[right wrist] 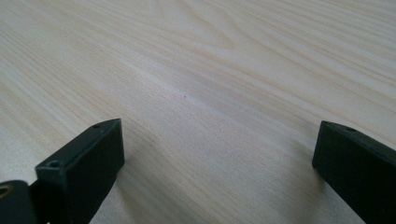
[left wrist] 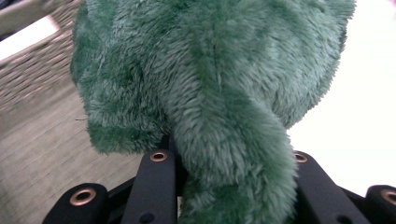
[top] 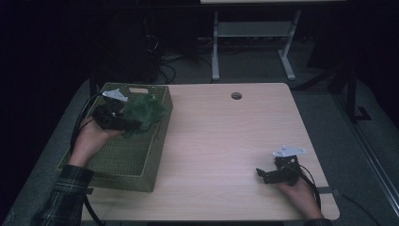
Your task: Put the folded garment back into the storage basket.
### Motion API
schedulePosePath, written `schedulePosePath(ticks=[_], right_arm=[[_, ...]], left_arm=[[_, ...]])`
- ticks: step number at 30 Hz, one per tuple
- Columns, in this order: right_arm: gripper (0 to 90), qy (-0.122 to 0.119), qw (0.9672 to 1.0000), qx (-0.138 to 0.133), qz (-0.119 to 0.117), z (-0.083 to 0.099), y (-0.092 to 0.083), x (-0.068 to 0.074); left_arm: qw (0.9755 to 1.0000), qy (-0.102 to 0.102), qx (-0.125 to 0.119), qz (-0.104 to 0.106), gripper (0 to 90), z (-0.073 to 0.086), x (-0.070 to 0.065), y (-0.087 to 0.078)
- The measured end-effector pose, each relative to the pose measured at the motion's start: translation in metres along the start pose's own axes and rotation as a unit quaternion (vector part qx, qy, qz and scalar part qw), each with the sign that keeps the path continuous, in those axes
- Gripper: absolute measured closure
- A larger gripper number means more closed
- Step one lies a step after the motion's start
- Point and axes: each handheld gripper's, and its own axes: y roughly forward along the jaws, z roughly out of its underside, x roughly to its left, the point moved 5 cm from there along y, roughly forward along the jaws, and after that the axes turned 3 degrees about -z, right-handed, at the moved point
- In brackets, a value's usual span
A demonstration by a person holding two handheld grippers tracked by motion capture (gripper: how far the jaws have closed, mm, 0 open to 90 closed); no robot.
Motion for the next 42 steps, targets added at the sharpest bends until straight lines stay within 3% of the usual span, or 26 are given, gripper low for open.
schedulePosePath(ticks=[5, 11, 20, 25, 29, 33, 42], right_arm=[[2.0, 0.000, 1.0000, 0.000, 0.000, 0.000, 0.000, 0.000], [2.0, 0.001, 1.0000, 0.000, 0.000, 0.000, 0.000, 0.000], [2.0, 0.000, 1.0000, 0.000, 0.000, 0.000, 0.000, 0.000], [2.0, 0.000, 1.0000, 0.000, 0.000, 0.000, 0.000, 0.000], [2.0, 0.000, 1.0000, 0.000, 0.000, 0.000, 0.000, 0.000], [2.0, 0.000, 1.0000, 0.000, 0.000, 0.000, 0.000, 0.000], [2.0, 0.000, 1.0000, 0.000, 0.000, 0.000, 0.000, 0.000]], left_arm=[[0.9992, -0.014, 0.023, -0.030, 68.1, 0.023, 0.017, 0.014], [0.9982, -0.032, 0.041, -0.029, 67.5, 0.044, 0.027, 0.035], [0.9960, -0.054, 0.069, -0.015, 66.7, 0.065, 0.031, 0.064], [0.9944, -0.061, 0.085, -0.010, 66.2, 0.075, 0.031, 0.078], [0.9940, -0.054, 0.095, -0.008, 64.6, 0.076, 0.031, 0.081], [0.9934, -0.056, 0.099, -0.013, 55.7, 0.077, 0.032, 0.083], [0.9959, -0.060, 0.063, -0.024, 25.3, 0.073, 0.034, 0.072]])
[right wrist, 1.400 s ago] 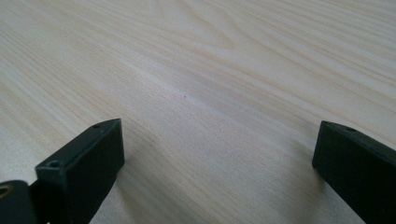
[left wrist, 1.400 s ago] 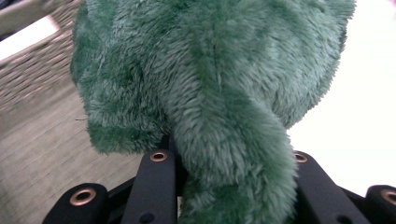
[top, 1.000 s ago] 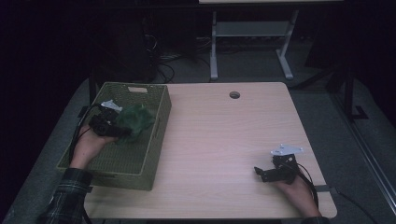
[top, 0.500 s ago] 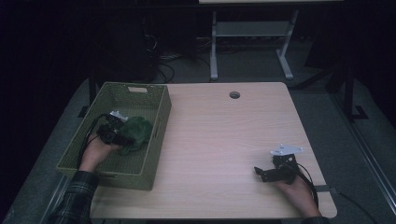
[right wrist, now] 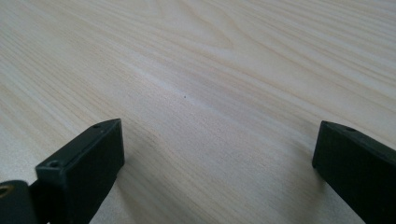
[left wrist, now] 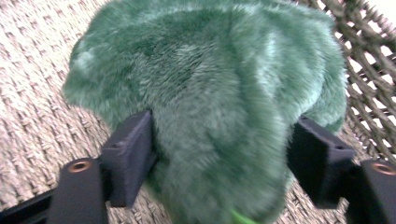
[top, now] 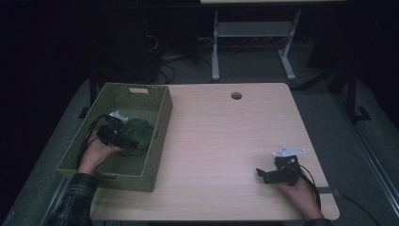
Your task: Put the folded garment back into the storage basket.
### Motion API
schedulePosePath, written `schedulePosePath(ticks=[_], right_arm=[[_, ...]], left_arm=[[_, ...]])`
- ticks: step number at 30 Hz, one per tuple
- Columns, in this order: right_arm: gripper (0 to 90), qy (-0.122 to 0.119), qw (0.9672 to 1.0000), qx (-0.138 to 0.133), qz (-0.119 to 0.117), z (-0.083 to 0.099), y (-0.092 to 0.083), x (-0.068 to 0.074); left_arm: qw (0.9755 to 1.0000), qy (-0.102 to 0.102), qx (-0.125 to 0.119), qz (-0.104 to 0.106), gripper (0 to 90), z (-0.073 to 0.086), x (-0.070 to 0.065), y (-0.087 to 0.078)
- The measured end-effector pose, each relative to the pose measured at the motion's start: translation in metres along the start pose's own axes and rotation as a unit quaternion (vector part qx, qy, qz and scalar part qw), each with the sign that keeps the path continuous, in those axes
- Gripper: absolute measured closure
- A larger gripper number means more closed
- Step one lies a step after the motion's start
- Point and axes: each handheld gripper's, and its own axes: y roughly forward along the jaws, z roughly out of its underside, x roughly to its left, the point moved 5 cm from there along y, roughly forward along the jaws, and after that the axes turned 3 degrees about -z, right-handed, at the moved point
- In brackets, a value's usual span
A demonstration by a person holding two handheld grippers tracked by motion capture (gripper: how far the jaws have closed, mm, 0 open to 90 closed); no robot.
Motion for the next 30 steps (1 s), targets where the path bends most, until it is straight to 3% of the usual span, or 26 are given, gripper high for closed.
schedulePosePath(ticks=[7, 13, 18, 30], right_arm=[[2.0, 0.000, 1.0000, 0.000, 0.000, 0.000, 0.000, 0.000], [2.0, 0.000, 1.0000, 0.000, 0.000, 0.000, 0.000, 0.000], [2.0, 0.000, 1.0000, 0.000, 0.000, 0.000, 0.000, 0.000], [2.0, 0.000, 1.0000, 0.000, 0.000, 0.000, 0.000, 0.000]], left_arm=[[0.9994, 0.001, -0.035, -0.003, 18.7, -0.009, 0.002, -0.026], [0.9981, 0.002, -0.061, 0.000, 17.8, -0.020, -0.006, -0.041], [0.9962, -0.001, -0.086, 0.016, 17.6, -0.033, -0.023, -0.046], [0.9906, 0.031, -0.120, 0.059, 17.6, -0.068, -0.073, -0.044]])
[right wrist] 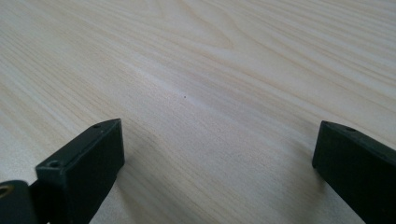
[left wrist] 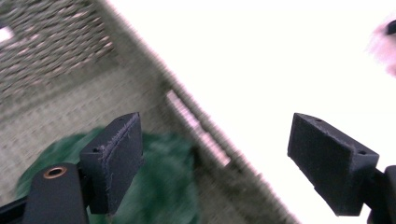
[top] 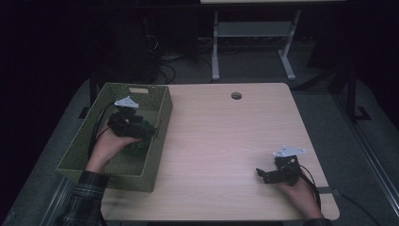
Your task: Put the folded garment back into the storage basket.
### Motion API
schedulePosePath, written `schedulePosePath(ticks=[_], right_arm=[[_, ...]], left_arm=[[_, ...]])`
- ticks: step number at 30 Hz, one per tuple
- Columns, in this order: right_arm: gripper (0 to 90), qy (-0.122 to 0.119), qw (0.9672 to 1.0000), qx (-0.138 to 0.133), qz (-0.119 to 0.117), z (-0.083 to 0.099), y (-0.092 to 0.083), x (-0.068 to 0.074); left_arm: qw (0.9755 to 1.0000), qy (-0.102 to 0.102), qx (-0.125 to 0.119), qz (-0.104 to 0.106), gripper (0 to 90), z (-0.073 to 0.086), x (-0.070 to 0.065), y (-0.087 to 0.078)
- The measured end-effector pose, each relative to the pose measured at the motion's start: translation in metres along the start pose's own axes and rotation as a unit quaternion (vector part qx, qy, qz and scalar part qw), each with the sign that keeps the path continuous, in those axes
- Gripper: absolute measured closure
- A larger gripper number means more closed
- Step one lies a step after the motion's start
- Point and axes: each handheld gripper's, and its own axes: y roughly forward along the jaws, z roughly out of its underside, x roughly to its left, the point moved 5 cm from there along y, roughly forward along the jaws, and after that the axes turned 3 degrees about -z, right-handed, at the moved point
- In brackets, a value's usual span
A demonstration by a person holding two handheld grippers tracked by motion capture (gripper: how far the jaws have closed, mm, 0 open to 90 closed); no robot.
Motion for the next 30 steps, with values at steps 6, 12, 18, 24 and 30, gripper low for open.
schedulePosePath(ticks=[6, 12, 18, 24, 30], right_arm=[[2.0, 0.000, 1.0000, 0.000, 0.000, 0.000, 0.000, 0.000], [2.0, 0.000, 1.0000, 0.000, 0.000, 0.000, 0.000, 0.000], [2.0, -0.001, 1.0000, 0.001, 0.000, 0.000, 0.000, 0.000], [2.0, 0.000, 1.0000, 0.000, 0.000, 0.000, 0.000, 0.000], [2.0, 0.000, 1.0000, 0.000, 0.000, 0.000, 0.000, 0.000]], left_arm=[[0.9995, 0.019, -0.011, 0.021, 17.6, -0.013, -0.029, 0.012], [0.9980, 0.045, -0.016, 0.043, 17.6, -0.021, -0.060, 0.030], [0.9964, 0.060, -0.016, 0.057, 17.6, -0.023, -0.087, 0.047], [0.9951, 0.078, -0.025, 0.056, 15.7, -0.020, -0.107, 0.066], [0.9943, 0.088, -0.023, 0.055, 14.4, -0.012, -0.122, 0.084]])
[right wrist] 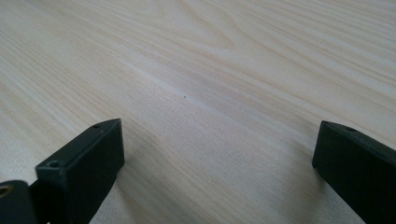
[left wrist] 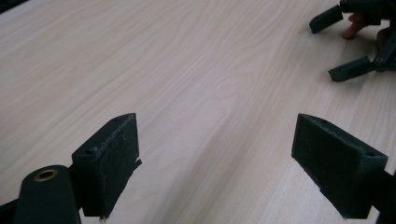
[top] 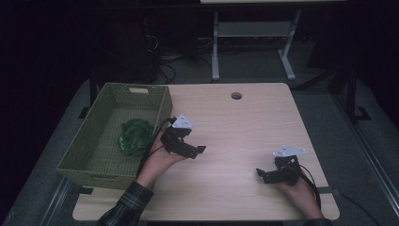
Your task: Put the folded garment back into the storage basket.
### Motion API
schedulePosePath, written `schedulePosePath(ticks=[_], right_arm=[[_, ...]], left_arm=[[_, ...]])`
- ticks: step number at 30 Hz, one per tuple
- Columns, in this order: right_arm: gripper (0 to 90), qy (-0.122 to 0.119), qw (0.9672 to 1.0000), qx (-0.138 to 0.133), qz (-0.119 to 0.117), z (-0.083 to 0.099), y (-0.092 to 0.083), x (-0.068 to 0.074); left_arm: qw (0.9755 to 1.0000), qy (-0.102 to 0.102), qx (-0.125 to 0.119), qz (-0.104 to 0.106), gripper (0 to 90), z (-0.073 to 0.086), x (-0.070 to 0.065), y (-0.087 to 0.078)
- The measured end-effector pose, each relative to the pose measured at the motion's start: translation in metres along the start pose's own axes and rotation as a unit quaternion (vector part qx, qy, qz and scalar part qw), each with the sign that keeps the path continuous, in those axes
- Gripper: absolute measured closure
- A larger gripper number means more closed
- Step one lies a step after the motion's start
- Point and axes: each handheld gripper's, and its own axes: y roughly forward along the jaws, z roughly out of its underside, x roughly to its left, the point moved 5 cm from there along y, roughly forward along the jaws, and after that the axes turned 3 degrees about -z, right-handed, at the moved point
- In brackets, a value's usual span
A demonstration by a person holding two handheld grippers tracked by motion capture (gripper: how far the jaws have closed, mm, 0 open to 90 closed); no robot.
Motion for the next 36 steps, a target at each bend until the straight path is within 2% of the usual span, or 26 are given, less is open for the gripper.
schedulePosePath(ticks=[2, 4, 7, 10, 15, 22, 27, 32, 36], right_arm=[[2.0, 0.000, 1.0000, 0.000, 0.000, 0.000, 0.000, 0.000], [2.0, 0.000, 1.0000, 0.000, 0.000, 0.000, 0.000, 0.000], [2.0, 0.000, 1.0000, 0.000, 0.000, 0.000, 0.000, 0.000], [2.0, 0.000, 1.0000, 0.000, 0.000, 0.000, 0.000, 0.000], [2.0, 0.000, 1.0000, 0.000, 0.000, 0.000, 0.000, 0.000], [2.0, 0.000, 1.0000, 0.000, 0.000, 0.000, 0.000, 0.000], [2.0, 0.000, 1.0000, 0.001, 0.000, 0.000, 0.000, 0.000], [2.0, 0.000, 1.0000, 0.000, 0.000, 0.000, 0.000, 0.000], [2.0, 0.000, 1.0000, 0.000, 0.000, 0.000, 0.000, 0.000]], left_arm=[[1.0000, 0.005, 0.002, 0.001, 13.9, 0.004, -0.003, 0.005], [0.9998, 0.018, 0.005, -0.006, 13.3, 0.009, -0.006, 0.013], [0.9998, 0.018, 0.004, 0.000, 13.3, 0.017, -0.011, 0.023], [0.9996, 0.024, 0.014, 0.001, 13.2, 0.026, -0.014, 0.033], [0.9990, 0.028, 0.035, 0.000, 12.9, 0.039, -0.016, 0.048], [0.9983, 0.029, 0.050, -0.004, 12.8, 0.054, -0.017, 0.063], [0.9983, 0.030, 0.049, -0.012, 12.8, 0.061, -0.017, 0.069], [0.9996, 0.019, 0.019, -0.006, 12.7, 0.064, -0.015, 0.071], [0.9997, 0.020, 0.012, -0.001, 12.7, 0.066, -0.015, 0.071]])
